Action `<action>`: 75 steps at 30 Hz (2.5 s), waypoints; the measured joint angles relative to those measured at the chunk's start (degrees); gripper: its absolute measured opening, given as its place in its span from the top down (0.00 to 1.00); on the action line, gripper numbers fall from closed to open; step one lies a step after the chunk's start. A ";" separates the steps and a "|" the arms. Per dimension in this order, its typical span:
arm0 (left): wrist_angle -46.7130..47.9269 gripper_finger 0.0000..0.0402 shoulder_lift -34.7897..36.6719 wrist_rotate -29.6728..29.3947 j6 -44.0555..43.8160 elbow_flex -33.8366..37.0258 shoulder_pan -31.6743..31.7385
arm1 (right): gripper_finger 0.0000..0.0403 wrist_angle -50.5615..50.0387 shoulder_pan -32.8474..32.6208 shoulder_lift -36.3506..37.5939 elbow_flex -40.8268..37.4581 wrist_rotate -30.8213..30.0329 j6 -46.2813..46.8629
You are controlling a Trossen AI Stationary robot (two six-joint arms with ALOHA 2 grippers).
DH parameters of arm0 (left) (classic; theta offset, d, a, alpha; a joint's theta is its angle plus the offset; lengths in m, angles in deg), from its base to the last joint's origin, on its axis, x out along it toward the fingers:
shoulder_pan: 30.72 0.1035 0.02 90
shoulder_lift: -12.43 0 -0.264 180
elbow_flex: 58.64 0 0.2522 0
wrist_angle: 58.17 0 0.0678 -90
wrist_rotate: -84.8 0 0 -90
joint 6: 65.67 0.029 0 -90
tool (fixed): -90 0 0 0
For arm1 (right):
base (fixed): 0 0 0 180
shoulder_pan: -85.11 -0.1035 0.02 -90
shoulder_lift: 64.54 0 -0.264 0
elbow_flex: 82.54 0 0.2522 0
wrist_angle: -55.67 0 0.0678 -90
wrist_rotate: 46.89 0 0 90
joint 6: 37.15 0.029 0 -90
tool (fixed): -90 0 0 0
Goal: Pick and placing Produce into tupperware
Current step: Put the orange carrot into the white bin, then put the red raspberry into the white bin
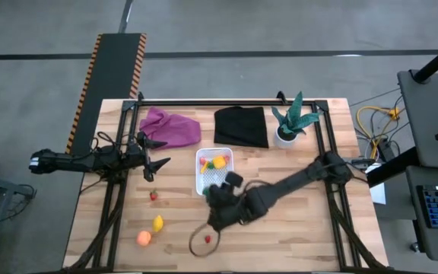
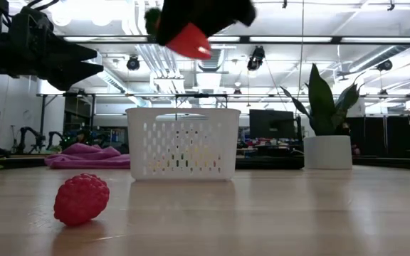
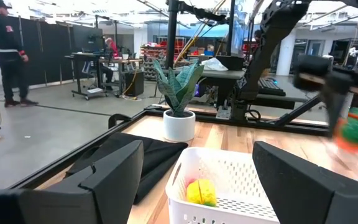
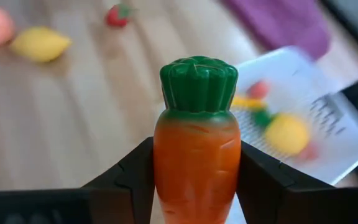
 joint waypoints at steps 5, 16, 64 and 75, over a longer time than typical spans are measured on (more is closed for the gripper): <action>-0.07 0.28 0.00 -0.01 0.00 0.00 0.00 | 0.58 0.68 5.04 0.02 -0.46 0.17 -5.63; -0.48 0.28 -0.17 0.01 -0.02 0.01 -0.02 | 0.58 12.43 15.34 0.02 -9.12 11.12 -12.80; 1.32 0.28 -0.42 0.03 -0.02 0.01 -0.02 | 0.36 28.13 1.60 9.71 -16.47 25.91 -18.41; 0.94 0.28 -0.22 0.03 -0.05 0.02 -0.01 | 0.38 35.32 -5.72 1.56 -16.63 20.95 -15.69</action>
